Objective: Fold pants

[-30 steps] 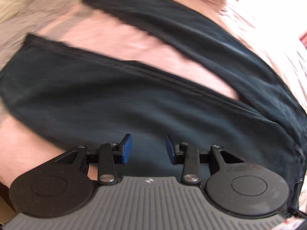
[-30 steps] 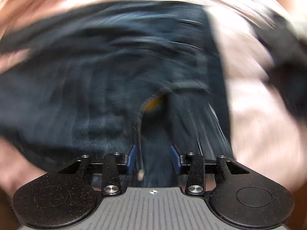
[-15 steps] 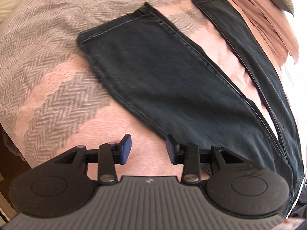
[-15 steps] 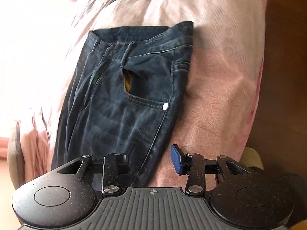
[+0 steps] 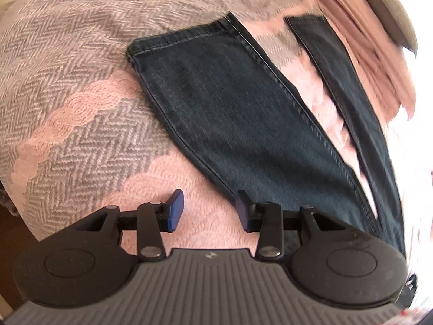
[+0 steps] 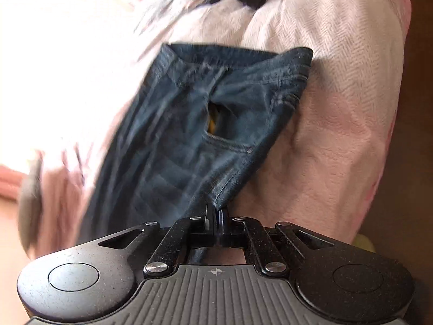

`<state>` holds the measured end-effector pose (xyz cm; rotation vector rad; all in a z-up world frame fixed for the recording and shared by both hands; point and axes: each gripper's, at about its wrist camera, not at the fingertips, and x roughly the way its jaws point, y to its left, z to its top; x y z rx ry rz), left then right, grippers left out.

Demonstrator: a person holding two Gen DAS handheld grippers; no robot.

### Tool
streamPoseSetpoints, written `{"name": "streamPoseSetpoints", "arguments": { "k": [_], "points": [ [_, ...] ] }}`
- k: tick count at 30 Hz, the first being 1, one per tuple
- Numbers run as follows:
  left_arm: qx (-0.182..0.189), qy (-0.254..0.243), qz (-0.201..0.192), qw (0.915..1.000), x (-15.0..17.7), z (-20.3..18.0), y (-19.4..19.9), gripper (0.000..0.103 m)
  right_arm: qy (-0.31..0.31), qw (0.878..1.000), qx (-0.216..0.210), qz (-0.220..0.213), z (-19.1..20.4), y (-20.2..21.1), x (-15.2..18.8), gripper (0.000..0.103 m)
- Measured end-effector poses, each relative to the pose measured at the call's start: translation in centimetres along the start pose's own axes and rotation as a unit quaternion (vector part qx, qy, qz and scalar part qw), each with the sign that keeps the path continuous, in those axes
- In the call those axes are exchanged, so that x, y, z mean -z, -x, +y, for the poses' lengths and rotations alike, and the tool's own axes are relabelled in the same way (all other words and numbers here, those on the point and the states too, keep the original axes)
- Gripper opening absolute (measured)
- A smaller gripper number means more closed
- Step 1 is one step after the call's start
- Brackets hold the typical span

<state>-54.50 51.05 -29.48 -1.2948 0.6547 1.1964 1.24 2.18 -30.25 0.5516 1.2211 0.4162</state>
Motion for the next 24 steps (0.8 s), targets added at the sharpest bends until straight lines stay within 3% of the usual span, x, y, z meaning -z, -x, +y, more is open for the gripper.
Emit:
{"name": "streamPoseSetpoints", "arguments": {
  "k": [8,10,11,12,14,17,19,21,24],
  "points": [
    [0.008,0.067,-0.047,0.9966,-1.8,4.1,-1.5,0.041,0.008,1.0,0.013,0.005,-0.3,-0.1,0.6,0.0],
    [0.001,0.062,-0.05,0.9968,-2.4,4.3,-2.3,0.034,0.009,1.0,0.015,0.006,-0.4,0.0,0.5,0.0],
    [-0.004,0.052,-0.052,0.9973,-2.8,4.1,-2.6,0.024,0.012,1.0,0.016,0.006,-0.3,0.0,0.6,0.0],
    [-0.011,0.033,-0.06,0.9976,-3.3,3.8,-2.6,0.001,0.016,1.0,0.017,0.006,0.0,0.3,0.2,0.0],
    [-0.001,0.001,-0.09,0.996,-4.5,3.1,-1.7,0.0,0.031,0.999,0.007,0.002,0.5,1.3,0.1,0.0],
    [0.024,-0.063,-0.154,0.9858,-5.6,0.7,1.2,0.0,0.06,0.997,-0.04,-0.003,1.3,3.3,-0.1,0.0],
    [0.02,-0.111,-0.168,0.9794,-5.9,-0.5,1.8,0.001,0.069,0.997,-0.032,0.015,1.0,3.7,0.1,0.0],
    [-0.029,-0.157,-0.136,0.9777,-5.7,-1.2,0.3,0.002,0.09,0.995,0.013,0.047,0.4,2.5,0.5,0.0],
    [-0.089,-0.172,-0.052,0.9797,-4.7,0.0,-2.1,0.011,0.095,0.99,0.076,0.064,0.2,0.8,0.9,0.0]
  ]
}}
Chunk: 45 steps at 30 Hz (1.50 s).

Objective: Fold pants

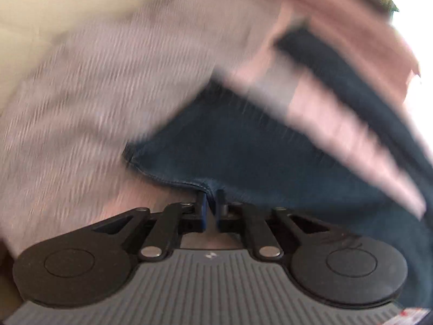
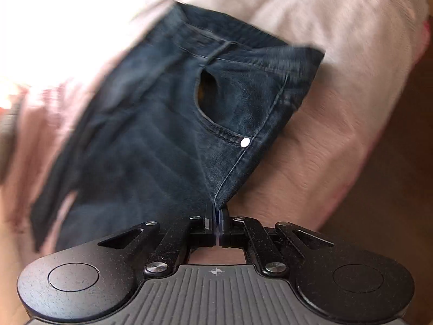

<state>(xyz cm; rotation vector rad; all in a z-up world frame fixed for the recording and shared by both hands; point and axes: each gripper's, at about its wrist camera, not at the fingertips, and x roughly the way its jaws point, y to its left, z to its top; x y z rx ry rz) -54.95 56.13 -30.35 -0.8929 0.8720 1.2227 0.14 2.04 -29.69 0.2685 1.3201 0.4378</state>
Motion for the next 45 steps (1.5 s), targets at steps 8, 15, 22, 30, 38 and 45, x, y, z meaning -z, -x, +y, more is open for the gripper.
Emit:
{"name": "streamPoseSetpoints", "arguments": {
  "k": [8,15,22,30,38,45],
  "points": [
    [0.015,0.061,-0.065,0.9959,-0.9,3.5,3.4,0.027,0.05,0.995,0.082,0.005,1.0,1.2,0.0,0.027],
    [0.02,-0.083,-0.083,0.9929,-8.9,-1.3,-0.9,0.054,0.026,0.994,0.108,-0.01,1.2,1.0,-0.3,0.028],
    [0.013,-0.08,-0.042,0.9958,-12.2,-2.9,-7.1,0.049,0.043,0.991,0.125,-0.024,2.1,1.5,-1.2,0.028],
    [-0.014,-0.136,-0.132,0.9818,-12.0,-4.9,-6.9,0.016,0.044,0.987,0.142,-0.056,2.6,1.6,-1.6,0.028],
    [-0.157,-0.161,-0.15,0.9627,-12.9,-6.9,-7.5,0.043,0.126,0.976,0.163,-0.069,6.2,-0.2,-0.9,0.037],
    [-0.005,-0.174,-0.084,0.9811,-6.1,-7.1,-2.6,0.05,0.283,0.946,0.137,-0.079,10.1,-2.7,2.6,0.051]
  ]
}}
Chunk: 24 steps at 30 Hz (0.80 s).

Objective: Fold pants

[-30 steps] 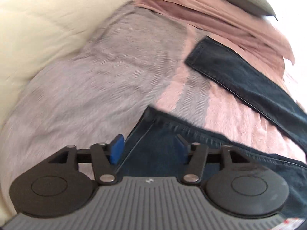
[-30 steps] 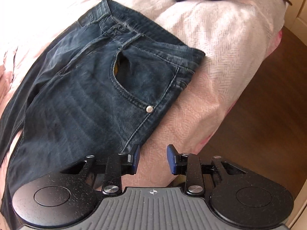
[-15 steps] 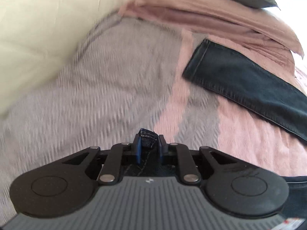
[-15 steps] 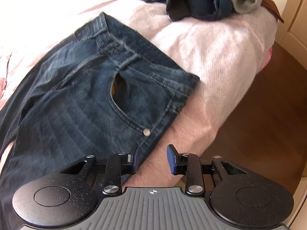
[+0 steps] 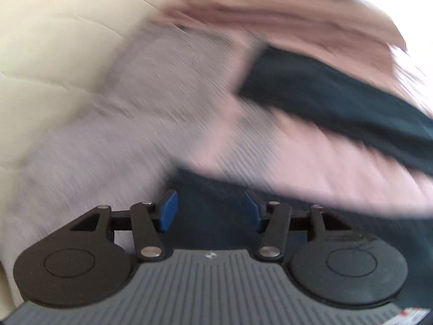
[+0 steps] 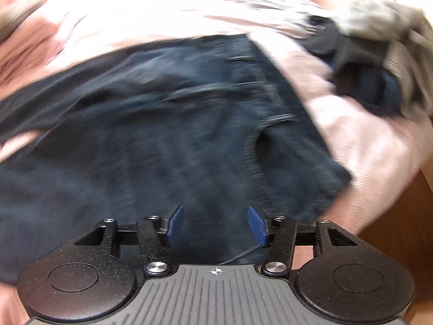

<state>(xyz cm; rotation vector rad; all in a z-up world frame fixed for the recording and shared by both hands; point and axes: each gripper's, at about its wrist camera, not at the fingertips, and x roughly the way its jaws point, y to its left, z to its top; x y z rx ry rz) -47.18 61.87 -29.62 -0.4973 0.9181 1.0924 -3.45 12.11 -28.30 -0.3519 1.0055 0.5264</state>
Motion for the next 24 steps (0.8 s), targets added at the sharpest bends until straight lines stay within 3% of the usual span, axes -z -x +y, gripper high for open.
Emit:
{"name": "streamPoseSetpoints", "arguments": {
  "k": [3,5,8,10,15,24],
  "points": [
    [0.005,-0.009,0.072,0.9973,5.0,-0.9,-0.4,0.05,0.023,0.999,-0.01,0.03,1.6,-1.4,1.9,0.051],
    [-0.005,0.008,0.09,0.9959,7.3,-0.4,0.2,0.051,0.024,0.998,-0.015,0.049,1.9,-1.6,3.4,0.051],
    [-0.013,0.045,0.126,0.991,8.5,0.8,2.5,0.054,0.035,0.996,-0.017,0.08,2.1,-0.4,4.1,0.052],
    [-0.028,0.028,0.151,0.9878,8.7,0.3,4.3,0.051,0.035,0.993,-0.015,0.115,2.0,0.7,4.1,0.052],
    [-0.009,-0.036,0.141,0.9893,8.0,-2.6,11.1,0.052,0.02,0.992,-0.04,0.119,2.1,6.3,3.3,0.052],
    [0.08,-0.123,0.083,0.9857,5.2,-10.2,21.7,0.07,0.021,0.994,-0.088,0.061,2.8,16.0,-0.9,0.059]
  ]
}}
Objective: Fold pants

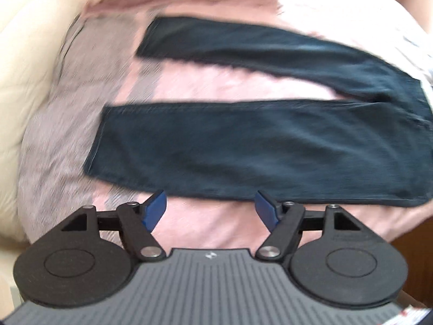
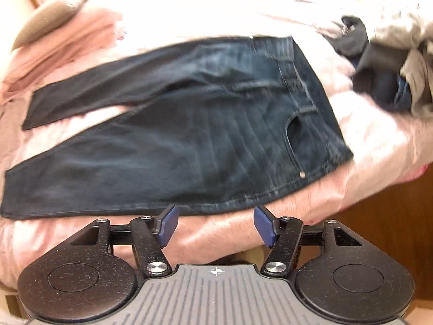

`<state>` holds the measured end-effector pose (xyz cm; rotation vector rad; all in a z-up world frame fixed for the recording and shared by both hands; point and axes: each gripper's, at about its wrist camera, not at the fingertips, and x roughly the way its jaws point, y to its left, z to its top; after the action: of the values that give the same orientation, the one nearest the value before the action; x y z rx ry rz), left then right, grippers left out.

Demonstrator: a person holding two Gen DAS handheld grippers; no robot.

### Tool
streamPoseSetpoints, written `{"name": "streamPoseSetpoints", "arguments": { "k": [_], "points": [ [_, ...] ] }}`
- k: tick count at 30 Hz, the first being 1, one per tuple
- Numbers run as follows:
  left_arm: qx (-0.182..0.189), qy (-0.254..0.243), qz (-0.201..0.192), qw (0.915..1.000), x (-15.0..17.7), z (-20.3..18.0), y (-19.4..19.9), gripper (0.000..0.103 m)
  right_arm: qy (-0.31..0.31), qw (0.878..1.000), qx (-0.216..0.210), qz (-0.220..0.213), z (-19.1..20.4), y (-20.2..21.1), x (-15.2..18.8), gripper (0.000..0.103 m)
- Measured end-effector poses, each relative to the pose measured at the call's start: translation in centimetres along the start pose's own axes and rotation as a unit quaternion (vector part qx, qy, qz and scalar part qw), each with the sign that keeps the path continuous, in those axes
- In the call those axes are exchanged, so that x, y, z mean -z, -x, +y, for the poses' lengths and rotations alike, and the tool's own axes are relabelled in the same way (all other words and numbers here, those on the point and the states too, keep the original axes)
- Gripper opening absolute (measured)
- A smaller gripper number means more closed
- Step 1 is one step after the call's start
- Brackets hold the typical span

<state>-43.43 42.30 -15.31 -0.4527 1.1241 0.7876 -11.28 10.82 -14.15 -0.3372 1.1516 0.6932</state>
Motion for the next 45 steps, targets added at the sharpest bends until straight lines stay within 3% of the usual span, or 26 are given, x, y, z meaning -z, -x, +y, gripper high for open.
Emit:
{"name": "streamPoseSetpoints", "arguments": {
  "k": [9,15,33,45],
  "points": [
    [0.009,-0.036,-0.049,0.9981,-0.6,-4.2,5.9,0.085,0.037,0.999,-0.011,-0.011,1.9,4.2,0.2,0.06],
    [0.008,-0.044,-0.062,0.997,0.0,-4.4,7.5,0.087,0.047,0.999,-0.013,-0.017,2.4,4.9,1.1,0.06],
    [0.002,-0.059,-0.045,0.9972,2.2,-3.2,7.6,0.091,0.062,0.998,-0.017,-0.004,3.6,4.6,2.0,0.06],
    [0.004,-0.06,-0.03,0.9978,1.6,-3.3,6.5,0.091,0.056,0.998,-0.012,0.01,3.6,3.7,1.5,0.06]
  ]
}}
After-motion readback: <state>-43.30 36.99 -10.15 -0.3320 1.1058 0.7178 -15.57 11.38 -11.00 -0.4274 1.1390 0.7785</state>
